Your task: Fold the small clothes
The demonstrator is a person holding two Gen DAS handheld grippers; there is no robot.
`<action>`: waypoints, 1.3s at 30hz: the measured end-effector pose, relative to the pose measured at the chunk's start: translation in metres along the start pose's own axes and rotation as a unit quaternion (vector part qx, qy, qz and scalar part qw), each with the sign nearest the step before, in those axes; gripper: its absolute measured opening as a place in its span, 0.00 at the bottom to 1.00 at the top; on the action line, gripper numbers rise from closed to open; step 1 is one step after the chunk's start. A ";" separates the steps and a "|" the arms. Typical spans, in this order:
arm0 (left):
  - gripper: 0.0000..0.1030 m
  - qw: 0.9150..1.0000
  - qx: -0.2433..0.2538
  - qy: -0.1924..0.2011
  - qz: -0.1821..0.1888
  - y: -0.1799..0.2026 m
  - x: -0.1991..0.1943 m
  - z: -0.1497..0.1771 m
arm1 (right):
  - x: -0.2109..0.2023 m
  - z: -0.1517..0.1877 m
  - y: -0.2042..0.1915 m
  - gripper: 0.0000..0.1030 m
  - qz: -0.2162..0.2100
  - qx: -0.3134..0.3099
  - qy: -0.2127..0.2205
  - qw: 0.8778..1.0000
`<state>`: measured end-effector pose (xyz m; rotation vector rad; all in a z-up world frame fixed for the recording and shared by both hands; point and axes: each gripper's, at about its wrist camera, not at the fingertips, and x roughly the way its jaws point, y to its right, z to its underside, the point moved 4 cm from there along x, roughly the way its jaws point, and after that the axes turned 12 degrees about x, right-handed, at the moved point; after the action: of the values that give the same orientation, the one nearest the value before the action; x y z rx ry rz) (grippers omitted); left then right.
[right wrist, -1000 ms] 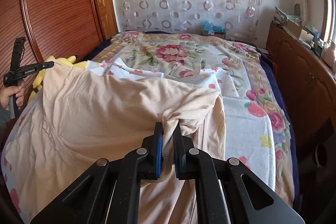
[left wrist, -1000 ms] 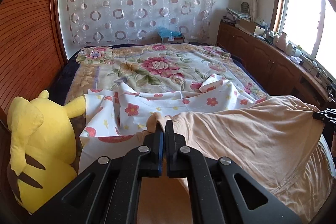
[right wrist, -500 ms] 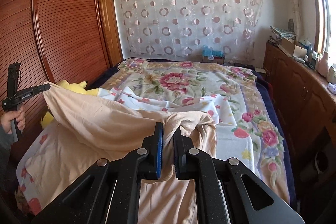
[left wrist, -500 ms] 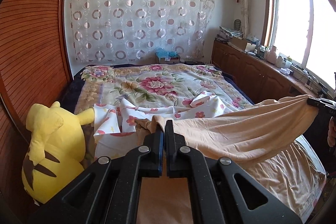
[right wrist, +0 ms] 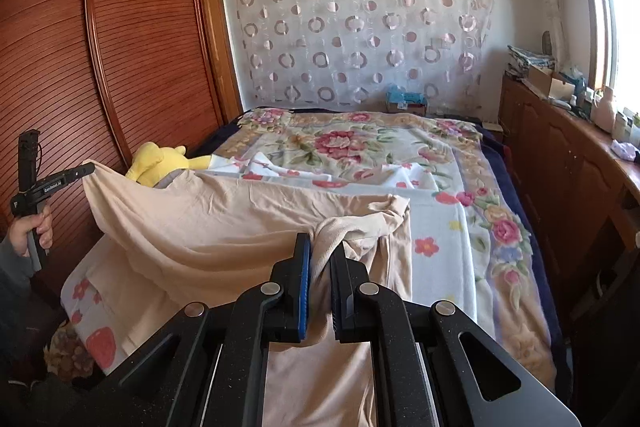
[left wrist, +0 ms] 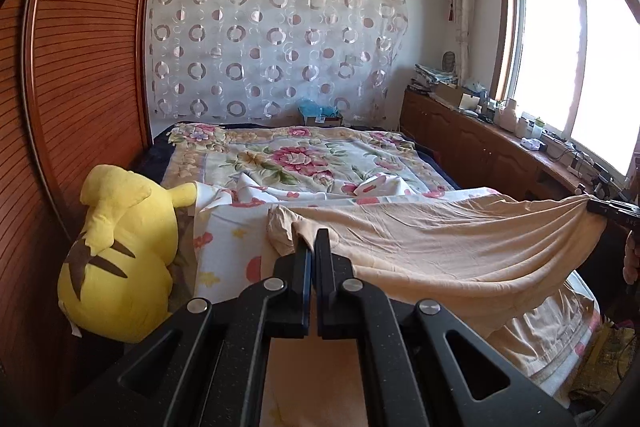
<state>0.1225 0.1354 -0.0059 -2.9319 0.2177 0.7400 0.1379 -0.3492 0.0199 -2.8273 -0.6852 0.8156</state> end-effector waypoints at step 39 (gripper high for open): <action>0.76 0.991 -0.050 -0.124 0.004 0.019 0.005 0.136 | 0.027 0.128 0.033 0.43 0.094 0.029 -0.068 0.993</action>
<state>0.0607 0.1353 -0.1283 -2.8936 0.1752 1.1384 0.1033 -0.3669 -0.1093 -2.8345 -0.4062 1.0483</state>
